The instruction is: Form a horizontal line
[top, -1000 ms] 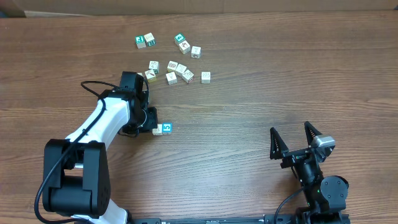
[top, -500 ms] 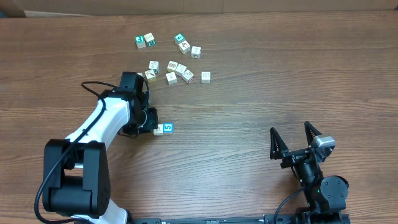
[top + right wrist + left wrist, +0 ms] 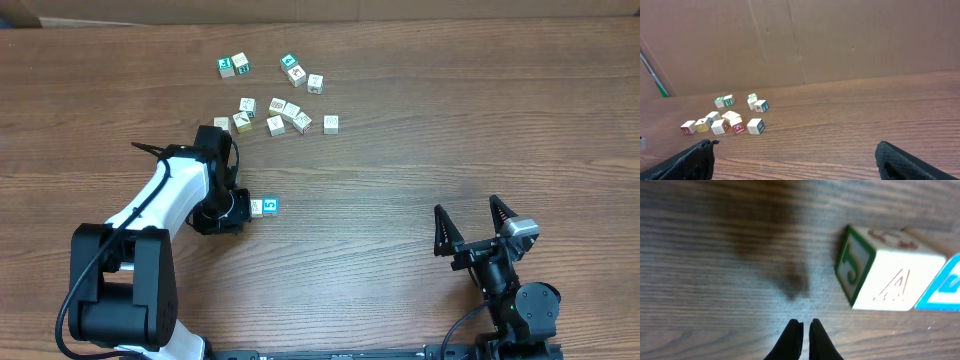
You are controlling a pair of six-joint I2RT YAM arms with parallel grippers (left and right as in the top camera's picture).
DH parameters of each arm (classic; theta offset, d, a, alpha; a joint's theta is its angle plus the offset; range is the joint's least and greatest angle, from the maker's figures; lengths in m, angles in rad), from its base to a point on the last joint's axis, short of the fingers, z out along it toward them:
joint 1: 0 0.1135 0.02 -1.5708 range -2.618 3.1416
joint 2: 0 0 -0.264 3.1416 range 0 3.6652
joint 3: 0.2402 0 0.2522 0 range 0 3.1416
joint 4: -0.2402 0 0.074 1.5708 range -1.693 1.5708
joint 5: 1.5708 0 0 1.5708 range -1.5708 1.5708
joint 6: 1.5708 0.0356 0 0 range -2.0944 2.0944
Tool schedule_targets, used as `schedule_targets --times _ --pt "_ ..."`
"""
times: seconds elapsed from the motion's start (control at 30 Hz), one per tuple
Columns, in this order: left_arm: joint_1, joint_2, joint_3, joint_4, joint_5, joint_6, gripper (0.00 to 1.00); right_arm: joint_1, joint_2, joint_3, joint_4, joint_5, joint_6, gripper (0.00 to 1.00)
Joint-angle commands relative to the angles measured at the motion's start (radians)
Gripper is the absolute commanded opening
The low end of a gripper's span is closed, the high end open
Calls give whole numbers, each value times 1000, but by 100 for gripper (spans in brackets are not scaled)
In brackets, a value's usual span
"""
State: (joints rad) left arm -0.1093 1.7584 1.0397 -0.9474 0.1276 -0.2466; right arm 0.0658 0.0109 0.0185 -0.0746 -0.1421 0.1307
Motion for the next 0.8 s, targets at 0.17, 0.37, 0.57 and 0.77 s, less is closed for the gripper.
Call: schedule_targets --times 0.17,0.37,0.57,0.77 --pt "-4 7 -8 32 29 -76 4 -5 -8 -11 5 -1 2 100" --pt "-34 7 -53 89 34 -92 4 -5 -8 -11 5 -1 2 100" --pt "-56 7 -93 177 30 -98 4 -5 -8 -11 5 -1 2 100" --pt "-55 7 -93 208 30 -98 4 -5 -8 -11 5 -1 2 100"
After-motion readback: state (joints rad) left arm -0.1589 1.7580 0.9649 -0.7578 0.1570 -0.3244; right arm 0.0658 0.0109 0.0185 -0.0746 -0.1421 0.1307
